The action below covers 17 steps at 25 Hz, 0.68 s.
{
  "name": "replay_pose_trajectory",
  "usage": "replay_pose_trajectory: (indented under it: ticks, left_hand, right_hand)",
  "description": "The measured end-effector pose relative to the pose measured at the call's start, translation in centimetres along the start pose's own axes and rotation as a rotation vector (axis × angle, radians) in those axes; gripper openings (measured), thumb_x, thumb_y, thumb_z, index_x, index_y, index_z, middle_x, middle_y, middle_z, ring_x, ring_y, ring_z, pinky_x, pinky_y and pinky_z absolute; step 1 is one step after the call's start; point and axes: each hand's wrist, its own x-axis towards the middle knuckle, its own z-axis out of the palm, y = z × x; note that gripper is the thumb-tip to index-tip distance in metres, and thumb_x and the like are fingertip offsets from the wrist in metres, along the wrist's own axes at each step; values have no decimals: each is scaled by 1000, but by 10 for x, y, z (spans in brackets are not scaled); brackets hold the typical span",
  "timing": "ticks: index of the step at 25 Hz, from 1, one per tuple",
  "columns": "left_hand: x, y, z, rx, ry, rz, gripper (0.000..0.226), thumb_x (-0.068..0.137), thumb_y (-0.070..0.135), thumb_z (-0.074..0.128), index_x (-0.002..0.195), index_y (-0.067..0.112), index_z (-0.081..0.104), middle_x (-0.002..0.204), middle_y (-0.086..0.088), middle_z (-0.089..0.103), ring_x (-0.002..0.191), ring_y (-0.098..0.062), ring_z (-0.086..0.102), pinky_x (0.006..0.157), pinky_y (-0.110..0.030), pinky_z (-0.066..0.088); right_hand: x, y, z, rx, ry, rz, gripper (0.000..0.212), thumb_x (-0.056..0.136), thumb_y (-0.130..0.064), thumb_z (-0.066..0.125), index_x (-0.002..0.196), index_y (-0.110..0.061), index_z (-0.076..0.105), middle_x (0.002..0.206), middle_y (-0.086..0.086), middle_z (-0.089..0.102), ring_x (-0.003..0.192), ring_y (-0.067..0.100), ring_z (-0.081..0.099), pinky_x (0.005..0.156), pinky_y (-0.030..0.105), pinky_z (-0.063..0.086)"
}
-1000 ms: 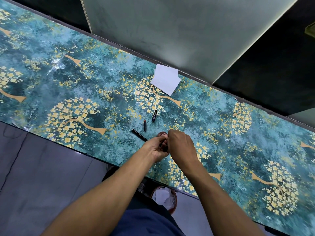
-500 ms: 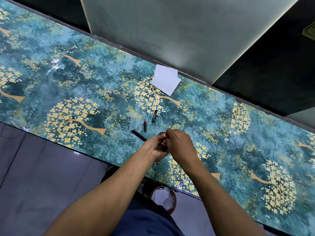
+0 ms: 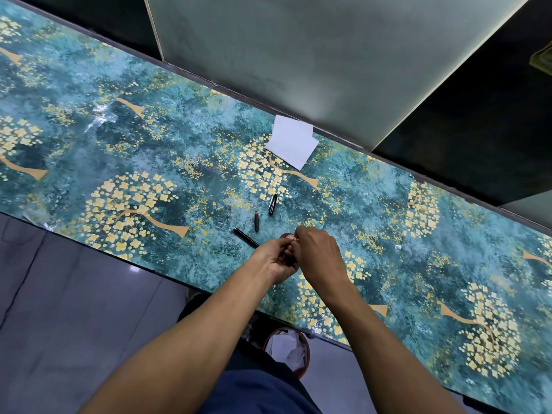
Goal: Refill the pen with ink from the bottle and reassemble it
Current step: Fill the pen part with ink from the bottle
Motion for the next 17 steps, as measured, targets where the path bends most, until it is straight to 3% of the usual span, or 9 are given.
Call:
replay_pose_trajectory:
  ticks: [2, 7, 11, 13, 17]
  left_hand:
    - [-1, 0, -1, 14, 6, -2, 29, 94, 9, 61, 66, 9, 53, 41, -1, 46, 30, -7, 40, 59, -17, 42]
    - [-2, 0, 0, -15, 2, -2, 29, 93, 6, 62, 65, 7, 54, 41, -2, 47, 28, -9, 43, 44, -17, 46]
    - [-1, -2, 1, -28, -7, 0, 25, 93, 7, 62, 68, 6, 57, 44, -2, 50, 30, -8, 44, 48, -16, 46]
    - [0, -2, 1, -26, -1, 0, 27, 92, 7, 63, 66, 7, 56, 45, -2, 49, 31, -7, 43, 53, -14, 45]
    - [1, -1, 1, 43, -1, 2, 32, 95, 10, 60, 63, 10, 51, 40, -1, 45, 29, -6, 41, 43, -14, 41]
  right_hand:
    - [-1, 0, -1, 0, -8, -15, 5, 97, -14, 55, 96, -10, 58, 94, 13, 65, 73, 31, 53, 59, 34, 30]
    - [-3, -4, 0, -60, 5, 28, 16, 101, -18, 49, 101, -7, 59, 96, 15, 66, 84, 37, 63, 60, 35, 30]
    - [-4, -1, 2, -86, -18, 78, 21, 102, -22, 45, 103, -7, 60, 98, 14, 66, 87, 36, 64, 61, 35, 32]
    - [-3, 1, 2, -67, -25, 60, 20, 102, -22, 45, 103, -8, 59, 98, 14, 65, 88, 36, 64, 62, 35, 32]
    - [-2, 3, -3, -20, -57, -38, 7, 97, -15, 53, 103, -11, 56, 98, 12, 62, 88, 35, 61, 63, 34, 29]
